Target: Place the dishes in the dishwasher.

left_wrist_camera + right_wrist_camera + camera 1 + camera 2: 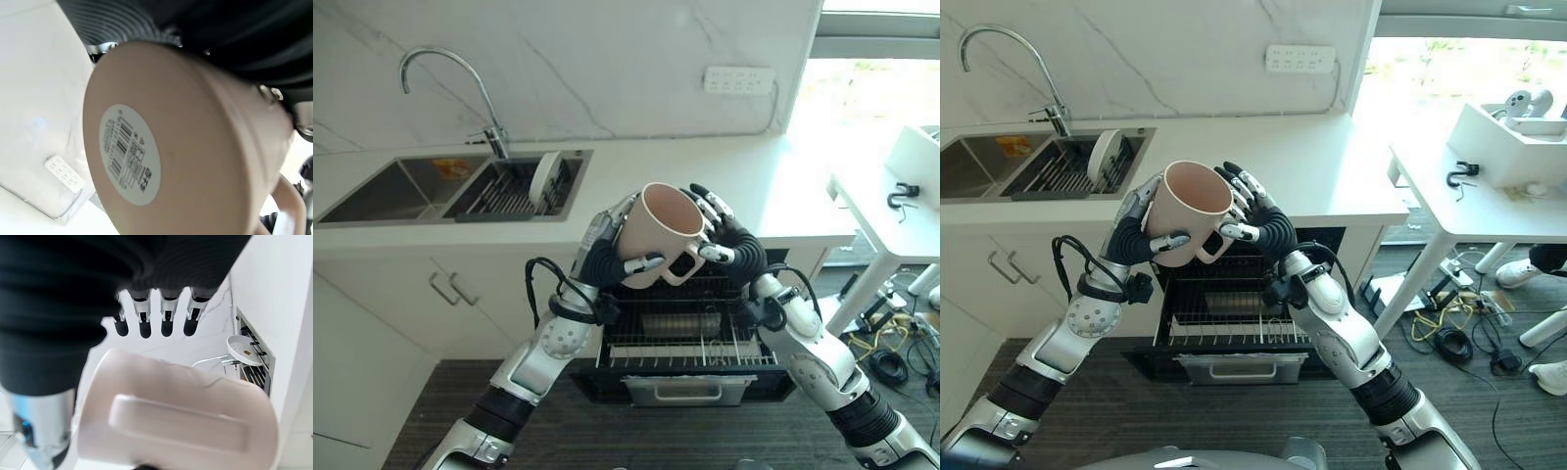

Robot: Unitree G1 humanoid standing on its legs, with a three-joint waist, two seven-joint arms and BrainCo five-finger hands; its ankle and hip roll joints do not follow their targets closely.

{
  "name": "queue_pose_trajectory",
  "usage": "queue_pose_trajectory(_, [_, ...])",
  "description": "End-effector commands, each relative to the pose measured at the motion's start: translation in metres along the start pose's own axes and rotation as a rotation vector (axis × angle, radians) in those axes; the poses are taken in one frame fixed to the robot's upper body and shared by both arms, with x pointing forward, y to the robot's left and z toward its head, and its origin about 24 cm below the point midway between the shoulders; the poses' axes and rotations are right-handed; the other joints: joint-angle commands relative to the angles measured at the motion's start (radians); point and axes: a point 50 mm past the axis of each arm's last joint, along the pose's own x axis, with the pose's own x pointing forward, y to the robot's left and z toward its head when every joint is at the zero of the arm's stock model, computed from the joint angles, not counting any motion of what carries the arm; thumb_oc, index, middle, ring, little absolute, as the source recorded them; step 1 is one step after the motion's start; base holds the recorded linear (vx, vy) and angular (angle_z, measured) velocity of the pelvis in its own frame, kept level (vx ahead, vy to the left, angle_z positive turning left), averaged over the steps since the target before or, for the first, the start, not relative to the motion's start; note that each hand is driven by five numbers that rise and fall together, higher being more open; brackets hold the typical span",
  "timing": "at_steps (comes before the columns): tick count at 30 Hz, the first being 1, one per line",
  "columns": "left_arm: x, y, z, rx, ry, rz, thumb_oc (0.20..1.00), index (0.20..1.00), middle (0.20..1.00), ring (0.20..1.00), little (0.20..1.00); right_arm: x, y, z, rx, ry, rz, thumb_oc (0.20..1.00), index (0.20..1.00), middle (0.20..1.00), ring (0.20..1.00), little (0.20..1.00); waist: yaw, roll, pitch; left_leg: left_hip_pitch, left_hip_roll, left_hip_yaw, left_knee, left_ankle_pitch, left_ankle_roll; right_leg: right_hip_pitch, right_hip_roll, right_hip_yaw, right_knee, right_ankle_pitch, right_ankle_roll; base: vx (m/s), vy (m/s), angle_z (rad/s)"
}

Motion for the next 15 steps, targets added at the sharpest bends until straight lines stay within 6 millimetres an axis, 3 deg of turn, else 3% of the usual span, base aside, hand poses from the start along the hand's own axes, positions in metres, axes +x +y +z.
queue_pose_trajectory(1, [0.0269,0.0105,0.0174,0.046,-0.158,0.039,0.2,0.2,0.2,0.2,0.2,0.023,0.0156,0.0261,0.046,-0.139,0.065,1.0,1.0,1.0,1.0,1.0,0.004,-0.026,-0.003,-0.028,0.016,-0.041,0.103,-0.129,-0.007,0.073,-0.03,0.003,-0.105,0.021,0.069,0.0,0.0,0.0])
queue_pose_trajectory(15, [0.0253,0.0069,0.0146,0.1,-0.152,-0.016,0.2,0.2,0.2,0.2,0.2,0.029,0.0231,0.0225,0.059,-0.09,0.104,1.0,1.0,1.0,1.0,1.0,0.015,-0.026,0.004,-0.037,0.017,-0.04,0.103,-0.123,-0.01,0.067,-0.036,-0.01,-0.105,0.023,0.071,0.0,0.0,0.0])
